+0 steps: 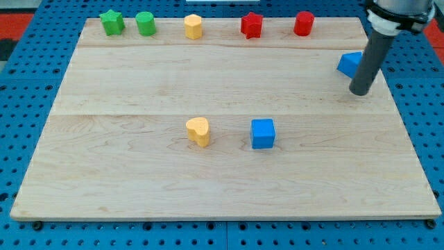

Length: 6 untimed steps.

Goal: Place blue triangle below the red circle

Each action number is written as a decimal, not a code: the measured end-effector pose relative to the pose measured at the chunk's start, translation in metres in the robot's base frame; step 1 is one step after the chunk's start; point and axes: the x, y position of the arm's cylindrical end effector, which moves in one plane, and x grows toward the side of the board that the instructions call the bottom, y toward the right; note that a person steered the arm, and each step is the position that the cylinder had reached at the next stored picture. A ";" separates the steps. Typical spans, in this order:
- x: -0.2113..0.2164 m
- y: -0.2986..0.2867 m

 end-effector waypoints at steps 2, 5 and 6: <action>-0.043 0.008; -0.095 -0.066; -0.118 -0.016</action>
